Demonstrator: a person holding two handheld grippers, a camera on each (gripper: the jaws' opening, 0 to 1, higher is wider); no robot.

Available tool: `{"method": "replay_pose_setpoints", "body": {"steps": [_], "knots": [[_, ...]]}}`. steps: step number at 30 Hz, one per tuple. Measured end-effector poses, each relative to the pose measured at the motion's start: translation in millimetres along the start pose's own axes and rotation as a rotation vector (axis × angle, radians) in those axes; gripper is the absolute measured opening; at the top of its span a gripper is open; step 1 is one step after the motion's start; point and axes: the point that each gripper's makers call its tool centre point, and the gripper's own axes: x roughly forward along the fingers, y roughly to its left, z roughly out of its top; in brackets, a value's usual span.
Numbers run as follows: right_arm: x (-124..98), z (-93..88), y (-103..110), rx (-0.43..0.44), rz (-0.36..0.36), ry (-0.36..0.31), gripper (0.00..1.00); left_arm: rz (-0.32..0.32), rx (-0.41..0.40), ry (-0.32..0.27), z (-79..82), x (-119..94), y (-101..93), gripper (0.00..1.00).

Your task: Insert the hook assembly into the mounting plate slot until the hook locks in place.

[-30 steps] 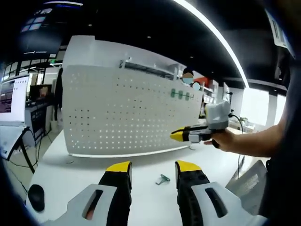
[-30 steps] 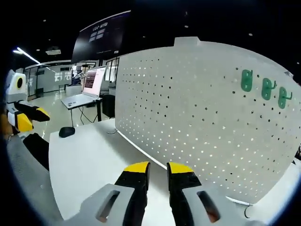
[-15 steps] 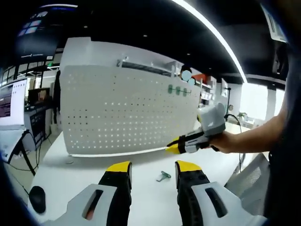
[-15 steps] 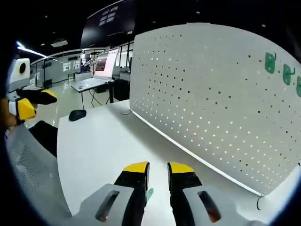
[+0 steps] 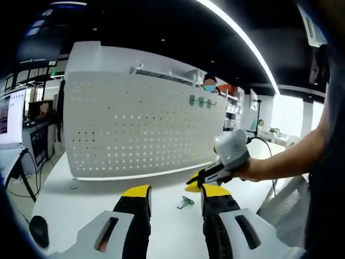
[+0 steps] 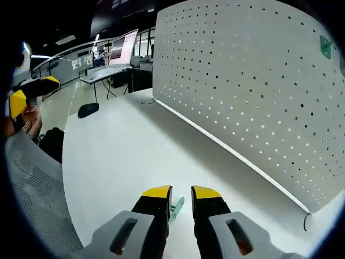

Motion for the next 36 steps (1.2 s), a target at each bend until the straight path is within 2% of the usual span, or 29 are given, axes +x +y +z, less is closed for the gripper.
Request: {"method": "replay_pose_setpoints", "body": {"steps": [3, 11, 24, 36], "knots": [[5, -7.4, 2, 0.004, 0.009, 0.029, 0.13, -0.003, 0.019, 0.011, -1.6, 3, 0.5, 0.37], [16, -20.2, 1, -0.005, 0.001, 0.096, 0.10, -0.020, -0.009, 0.021, -9.3, 9, 1.7, 0.37], [26, -28.1, 1, -0.016, -0.006, 0.153, 0.08, -0.036, -0.038, 0.009, -8.6, 8, 0.3, 0.37], [27, -29.7, 1, -0.030, -0.006, 0.168, 0.04, -0.044, -0.052, 0.008, -9.2, 8, -0.3, 0.37]]}}
